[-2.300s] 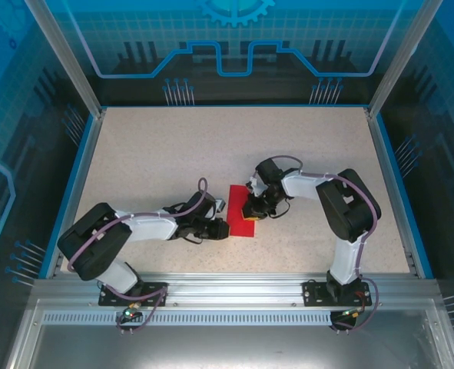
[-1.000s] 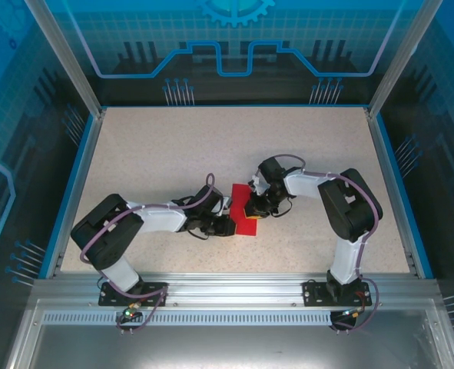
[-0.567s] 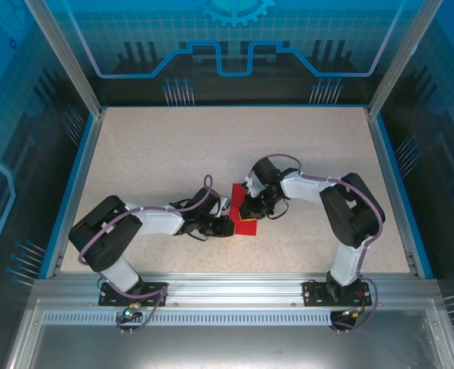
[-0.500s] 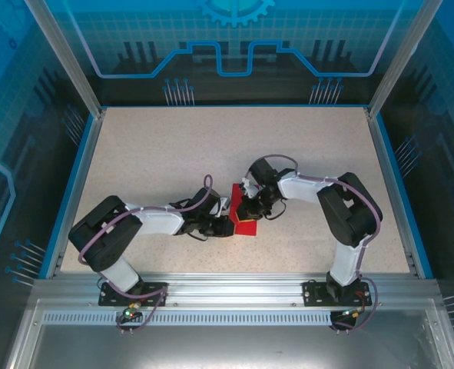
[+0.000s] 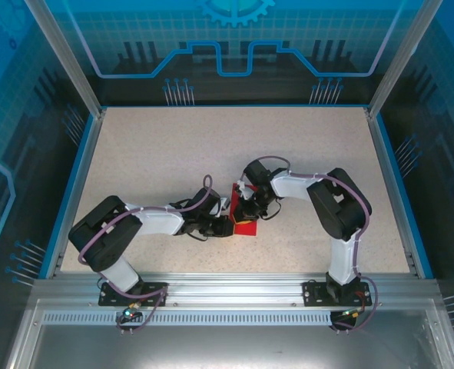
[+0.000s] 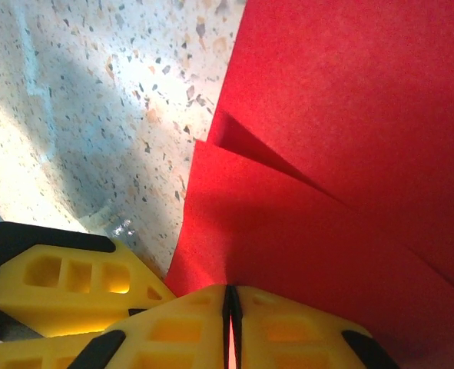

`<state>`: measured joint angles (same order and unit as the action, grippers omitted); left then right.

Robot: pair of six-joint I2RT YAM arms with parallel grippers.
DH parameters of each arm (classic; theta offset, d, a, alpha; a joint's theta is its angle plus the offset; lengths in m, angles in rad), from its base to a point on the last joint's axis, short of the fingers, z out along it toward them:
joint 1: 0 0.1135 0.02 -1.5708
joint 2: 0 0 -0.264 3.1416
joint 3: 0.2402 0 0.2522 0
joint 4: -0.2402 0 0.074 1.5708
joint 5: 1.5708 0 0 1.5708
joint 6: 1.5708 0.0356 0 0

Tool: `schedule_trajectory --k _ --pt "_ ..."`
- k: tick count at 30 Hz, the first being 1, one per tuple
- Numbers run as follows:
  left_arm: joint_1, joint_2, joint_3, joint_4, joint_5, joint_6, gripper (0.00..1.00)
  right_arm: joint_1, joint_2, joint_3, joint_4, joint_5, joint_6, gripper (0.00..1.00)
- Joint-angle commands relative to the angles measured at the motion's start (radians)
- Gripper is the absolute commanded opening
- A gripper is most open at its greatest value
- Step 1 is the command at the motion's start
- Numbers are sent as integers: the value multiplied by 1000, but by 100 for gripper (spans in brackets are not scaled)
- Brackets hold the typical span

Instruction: Fold a paper plane with a square sheet of paper (fold left side to right side)

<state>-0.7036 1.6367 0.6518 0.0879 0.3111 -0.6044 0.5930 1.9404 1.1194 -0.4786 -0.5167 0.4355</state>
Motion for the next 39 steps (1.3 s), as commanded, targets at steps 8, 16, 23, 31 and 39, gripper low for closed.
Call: schedule_trajectory --k 8,16,23,31,39 --pt "18 49 -35 -112 -56 -19 16 -84 -3 8 -82 35 -76 13" --pt "19 51 -38 -107 -53 -15 16 -171 22 20 -98 36 -120 13" --pt "19 39 -47 -103 -52 -18 16 -246 21 0 -105 38 -154 13" --pt "19 7 -40 -97 -36 -13 18 -291 -5 -40 -70 32 -175 14" --pt "19 -112 18 -146 -3 9 30 -391 -189 -113 6 -5 -170 21"
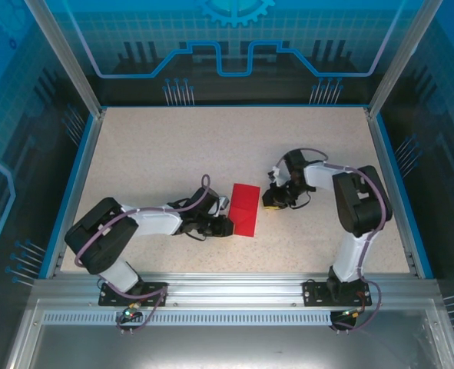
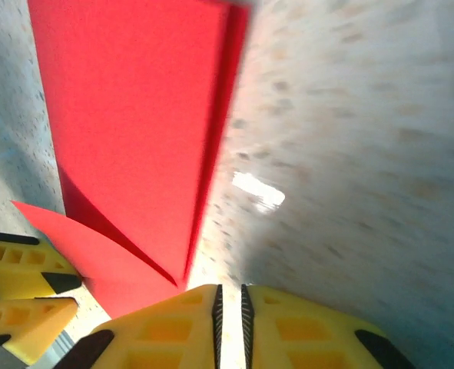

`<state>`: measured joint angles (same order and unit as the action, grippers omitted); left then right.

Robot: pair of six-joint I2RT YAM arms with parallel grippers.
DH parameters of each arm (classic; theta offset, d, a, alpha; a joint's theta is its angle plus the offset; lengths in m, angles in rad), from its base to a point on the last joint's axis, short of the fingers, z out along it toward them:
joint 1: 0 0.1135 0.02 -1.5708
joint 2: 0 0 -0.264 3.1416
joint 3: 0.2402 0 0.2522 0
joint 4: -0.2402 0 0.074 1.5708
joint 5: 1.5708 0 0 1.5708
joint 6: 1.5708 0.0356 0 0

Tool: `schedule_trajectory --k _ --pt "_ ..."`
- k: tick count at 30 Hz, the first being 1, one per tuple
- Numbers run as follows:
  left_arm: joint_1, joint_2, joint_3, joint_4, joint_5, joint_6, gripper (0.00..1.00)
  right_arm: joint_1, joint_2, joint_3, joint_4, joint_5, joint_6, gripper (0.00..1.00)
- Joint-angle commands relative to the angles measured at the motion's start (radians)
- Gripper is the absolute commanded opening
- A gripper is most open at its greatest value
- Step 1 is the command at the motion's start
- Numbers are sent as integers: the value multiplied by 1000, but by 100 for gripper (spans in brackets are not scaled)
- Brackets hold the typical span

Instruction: Fold a paper plane with a square sheet of paper (fold left side to right side)

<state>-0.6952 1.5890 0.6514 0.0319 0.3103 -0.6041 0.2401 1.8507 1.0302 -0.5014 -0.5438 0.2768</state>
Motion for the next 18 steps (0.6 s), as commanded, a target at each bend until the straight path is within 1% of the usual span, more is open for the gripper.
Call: schedule_trajectory --k 1,2,6,7,9,13,18 --pt "10 -97 34 -100 7 14 32 -53 -136 -39 35 21 -11 24" --pt "12 -125 48 -112 7 19 34 -65 -167 -54 41 16 -8 27" --pt "42 -245 92 -170 -12 40 51 -85 -300 -135 92 -8 20 39" --pt "58 -261 97 -178 -13 46 53 -85 -332 -165 115 -18 33 43" --pt "82 -266 107 -183 -10 64 56 -86 -387 -224 168 -41 70 48" --pt "99 -178 167 -212 -5 126 57 -78 -478 -331 287 -109 149 60" --pt "99 -20 243 -178 41 159 56 -40 -516 -384 302 -118 168 73"
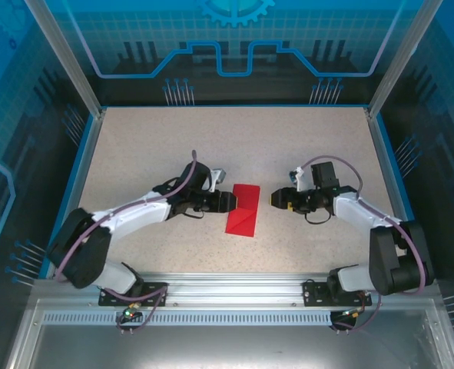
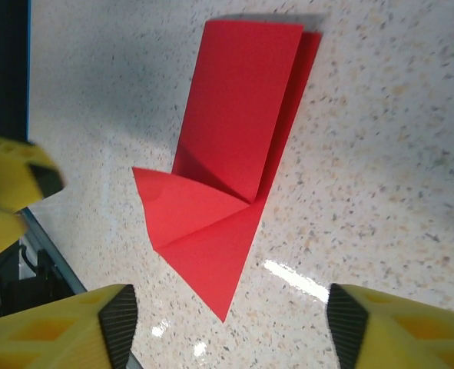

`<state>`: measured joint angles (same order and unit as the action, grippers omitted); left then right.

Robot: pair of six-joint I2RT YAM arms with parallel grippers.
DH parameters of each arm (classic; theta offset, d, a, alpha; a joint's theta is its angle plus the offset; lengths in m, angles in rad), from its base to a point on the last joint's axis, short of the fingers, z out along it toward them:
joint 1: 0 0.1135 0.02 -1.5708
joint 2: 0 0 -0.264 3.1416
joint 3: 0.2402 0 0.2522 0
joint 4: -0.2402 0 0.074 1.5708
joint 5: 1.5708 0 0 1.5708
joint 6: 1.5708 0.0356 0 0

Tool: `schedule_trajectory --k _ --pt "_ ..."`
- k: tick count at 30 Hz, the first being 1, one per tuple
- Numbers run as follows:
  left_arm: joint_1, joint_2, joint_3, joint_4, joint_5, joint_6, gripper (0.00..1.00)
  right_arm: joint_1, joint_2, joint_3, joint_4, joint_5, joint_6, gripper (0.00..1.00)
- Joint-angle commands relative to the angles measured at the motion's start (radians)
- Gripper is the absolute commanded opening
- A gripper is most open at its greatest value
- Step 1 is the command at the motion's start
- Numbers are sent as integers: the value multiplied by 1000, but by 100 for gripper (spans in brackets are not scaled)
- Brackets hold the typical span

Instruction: Fold a paper plane with a square sheet of paper (fold left side to right side)

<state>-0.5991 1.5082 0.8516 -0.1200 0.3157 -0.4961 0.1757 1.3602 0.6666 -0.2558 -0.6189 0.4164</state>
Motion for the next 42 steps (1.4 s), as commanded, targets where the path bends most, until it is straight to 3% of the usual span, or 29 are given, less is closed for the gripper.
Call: schedule_trajectory --k 1,5,10,20,31,35,38,42 --pt "3 89 62 -27 43 57 55 33 -30 -29 58 -41 31 75" --pt "3 178 102 -15 61 63 50 46 -33 -50 59 -36 34 80" --pt "4 231 135 -34 45 73 37 64 0 -40 62 -46 28 80" --pt "4 197 112 -76 -62 80 8 162 129 30 104 -5 65 77" --pt "14 118 35 -36 -80 45 8 234 273 112 183 -36 126 77" --pt "16 116 34 -34 -84 45 8 255 340 154 194 -51 151 68" --pt "19 118 35 -36 -86 42 11 269 376 174 223 -78 174 56" --pt "25 95 38 -46 -94 36 26 276 367 192 186 -53 157 25"
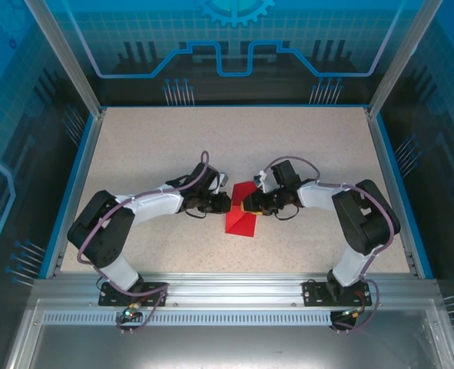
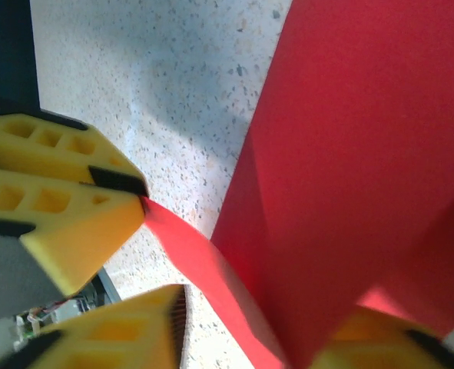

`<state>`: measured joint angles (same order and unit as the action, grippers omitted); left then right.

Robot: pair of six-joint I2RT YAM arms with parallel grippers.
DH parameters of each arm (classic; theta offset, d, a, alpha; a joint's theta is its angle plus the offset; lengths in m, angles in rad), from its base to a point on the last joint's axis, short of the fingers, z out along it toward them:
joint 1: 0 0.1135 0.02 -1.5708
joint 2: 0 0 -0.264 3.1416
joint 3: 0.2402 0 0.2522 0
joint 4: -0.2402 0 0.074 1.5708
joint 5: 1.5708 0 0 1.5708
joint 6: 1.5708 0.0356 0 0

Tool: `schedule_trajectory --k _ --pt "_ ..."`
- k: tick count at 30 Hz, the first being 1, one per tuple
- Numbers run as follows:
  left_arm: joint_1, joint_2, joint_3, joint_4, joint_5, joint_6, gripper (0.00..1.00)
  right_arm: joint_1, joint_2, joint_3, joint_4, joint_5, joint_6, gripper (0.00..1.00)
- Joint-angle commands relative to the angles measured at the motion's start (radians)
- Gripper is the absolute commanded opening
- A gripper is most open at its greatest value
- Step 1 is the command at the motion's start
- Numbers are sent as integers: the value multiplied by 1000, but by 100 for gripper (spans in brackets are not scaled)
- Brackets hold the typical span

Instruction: Fold a paper plane with a square sheet of paper (fold left side to right side)

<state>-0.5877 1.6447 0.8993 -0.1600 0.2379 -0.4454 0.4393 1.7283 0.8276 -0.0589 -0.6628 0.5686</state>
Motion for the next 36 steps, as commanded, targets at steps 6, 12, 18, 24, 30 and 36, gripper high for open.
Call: schedule_trajectory --k 6,12,18,24,30,36 --pt "51 -220 -50 -18 -29 -71 57 -41 -93 22 -25 -32 -27 6" --pt "88 -480 -95 -40 -37 -213 94 -165 -285 -15 97 -193 25 6" --pt "95 -634 -103 57 103 -341 99 -225 -477 39 170 -316 96 6" --pt "87 -645 -72 237 299 -415 98 -189 -563 152 136 -378 123 7" --pt "34 -624 -40 317 351 -425 97 -92 -596 219 115 -381 131 8" --pt "3 -622 -33 405 380 -446 83 -51 -598 255 97 -367 135 8"
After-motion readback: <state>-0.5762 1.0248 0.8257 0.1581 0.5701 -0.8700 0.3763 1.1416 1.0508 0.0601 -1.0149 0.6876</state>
